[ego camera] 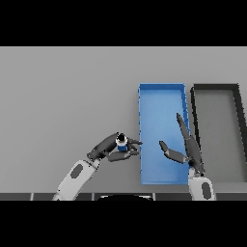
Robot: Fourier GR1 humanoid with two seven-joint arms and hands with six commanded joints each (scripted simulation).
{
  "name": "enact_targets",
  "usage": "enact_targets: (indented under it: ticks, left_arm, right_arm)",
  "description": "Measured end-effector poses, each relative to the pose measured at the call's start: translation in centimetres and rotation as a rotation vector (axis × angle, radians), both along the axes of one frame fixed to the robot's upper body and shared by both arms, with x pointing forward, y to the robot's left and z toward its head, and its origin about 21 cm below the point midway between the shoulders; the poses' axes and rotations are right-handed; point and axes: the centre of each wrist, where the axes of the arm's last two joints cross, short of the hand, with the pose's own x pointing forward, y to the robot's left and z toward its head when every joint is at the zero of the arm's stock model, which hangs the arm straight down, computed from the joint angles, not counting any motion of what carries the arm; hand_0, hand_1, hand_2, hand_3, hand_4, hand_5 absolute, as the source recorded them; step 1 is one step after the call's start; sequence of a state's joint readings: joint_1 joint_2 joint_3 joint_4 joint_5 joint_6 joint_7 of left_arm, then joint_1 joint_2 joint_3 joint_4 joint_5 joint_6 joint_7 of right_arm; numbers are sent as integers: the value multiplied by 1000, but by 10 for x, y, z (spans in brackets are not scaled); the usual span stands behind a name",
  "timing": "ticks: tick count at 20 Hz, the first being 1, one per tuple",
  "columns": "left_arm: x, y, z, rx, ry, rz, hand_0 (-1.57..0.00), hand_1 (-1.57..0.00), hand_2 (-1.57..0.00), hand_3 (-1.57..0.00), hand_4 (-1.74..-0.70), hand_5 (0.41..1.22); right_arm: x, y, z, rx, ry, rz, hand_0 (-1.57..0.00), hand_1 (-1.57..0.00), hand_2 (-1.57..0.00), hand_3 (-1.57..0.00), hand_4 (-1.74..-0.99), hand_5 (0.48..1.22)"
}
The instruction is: Pick up the blue pipe and place it into the blue bin.
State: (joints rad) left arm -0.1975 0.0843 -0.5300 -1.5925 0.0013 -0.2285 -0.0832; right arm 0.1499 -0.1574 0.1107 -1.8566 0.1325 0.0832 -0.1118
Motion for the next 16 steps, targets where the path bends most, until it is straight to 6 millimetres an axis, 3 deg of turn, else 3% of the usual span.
enact_targets:
  ticks: [4,8,12,16]
  left_arm:
    - [3,1,3,16,-4,-2,-1571,-1571,-1571,-1571,-1474,1221]
    - [-3,3,3,8,-8,-6,-1571,-1571,-1571,-1571,-1473,1221]
    - [1,3,6,27,-16,-5,-1571,-1571,-1571,-1571,-1474,1221]
    - [1,2,8,35,-17,-4,-1571,-1571,-1571,-1571,-1475,1221]
  right_arm:
    - [8,-6,47,-26,-64,180,1,-5,-10,1,-1171,579]
    - [6,10,91,-109,-46,358,1,-1,-3,1,-1205,539]
    - [14,30,108,-193,-8,496,1,0,-1,1,-1256,523]
    - [18,50,117,-214,11,586,1,1,0,1,-1232,525]
